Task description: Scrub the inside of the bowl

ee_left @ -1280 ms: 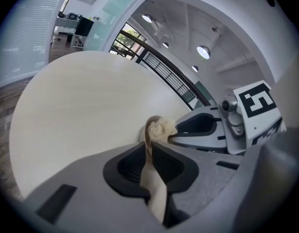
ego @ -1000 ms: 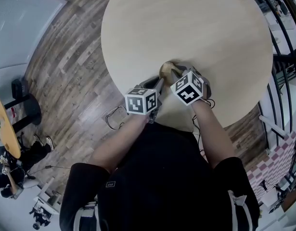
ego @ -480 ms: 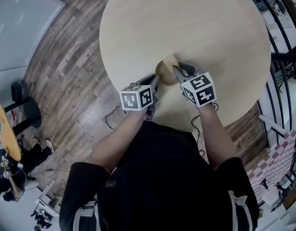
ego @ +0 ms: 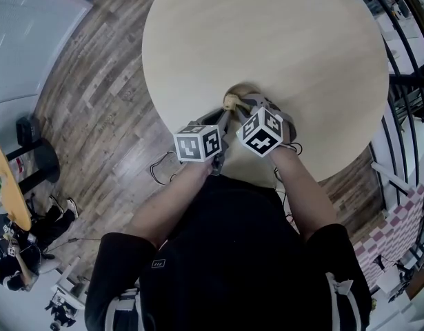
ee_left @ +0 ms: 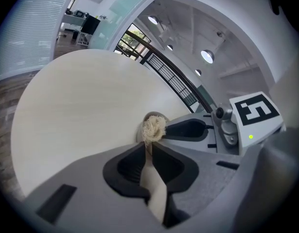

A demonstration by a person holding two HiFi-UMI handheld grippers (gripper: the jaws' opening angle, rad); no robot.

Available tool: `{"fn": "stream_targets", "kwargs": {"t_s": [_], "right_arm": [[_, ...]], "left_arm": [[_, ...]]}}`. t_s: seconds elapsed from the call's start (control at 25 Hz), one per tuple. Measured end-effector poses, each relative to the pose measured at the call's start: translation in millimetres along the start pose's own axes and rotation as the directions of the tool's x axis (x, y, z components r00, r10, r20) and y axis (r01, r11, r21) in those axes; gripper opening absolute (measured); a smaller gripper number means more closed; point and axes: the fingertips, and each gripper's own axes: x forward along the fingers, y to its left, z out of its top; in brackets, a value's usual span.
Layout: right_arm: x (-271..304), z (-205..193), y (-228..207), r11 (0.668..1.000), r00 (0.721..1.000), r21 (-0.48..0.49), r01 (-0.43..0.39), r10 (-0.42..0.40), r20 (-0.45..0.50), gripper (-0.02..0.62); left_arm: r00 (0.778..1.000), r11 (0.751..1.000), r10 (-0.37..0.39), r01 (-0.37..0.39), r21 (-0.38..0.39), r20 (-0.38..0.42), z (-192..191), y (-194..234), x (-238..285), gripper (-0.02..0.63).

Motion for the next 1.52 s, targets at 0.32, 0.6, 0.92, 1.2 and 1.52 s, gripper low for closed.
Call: {"fn": "stream_targets", "kwargs": {"t_s": [0.32,0.6,0.92,1.2,1.52], "right_arm": [[-1.5,3.9,-35.7,0.984,0.984,0.025,0.177,-0.177,0.006,0.074],[-15.0,-0.3,-35.4,0.946,0.964,-0.227,0.233,-0.254,-0.072,0.074],[-11.7,-34.8,-15.1,0.954,0.957,-0.296,0.053,-0.134,-0.258,0.074],[-16.2,-33.5,-19.0,0.993,0.975,-0.12,-0.014,-0.013,-0.22,0.074],[-19.6,-37.0,-22.8,0.997,0.976,-0.067,-0.034,0.019,-0.215,0.074]], "left_arm": [[1.0,1.0,0.004,-0.003,-0.007,0.02,-0.4,-0.7,-0.9,0.048],[1.0,1.0,0.002,-0.002,-0.005,-0.002,-0.6,0.7,3.3,0.046],[1.0,0.999,0.006,-0.007,0.032,0.016,10.4,-7.7,2.7,0.008],[0.997,0.996,-0.066,0.068,0.059,-0.033,2.4,-17.6,3.6,0.011],[0.988,0.981,-0.087,0.106,0.16,-0.125,-5.7,-28.3,10.0,0.054]]}}
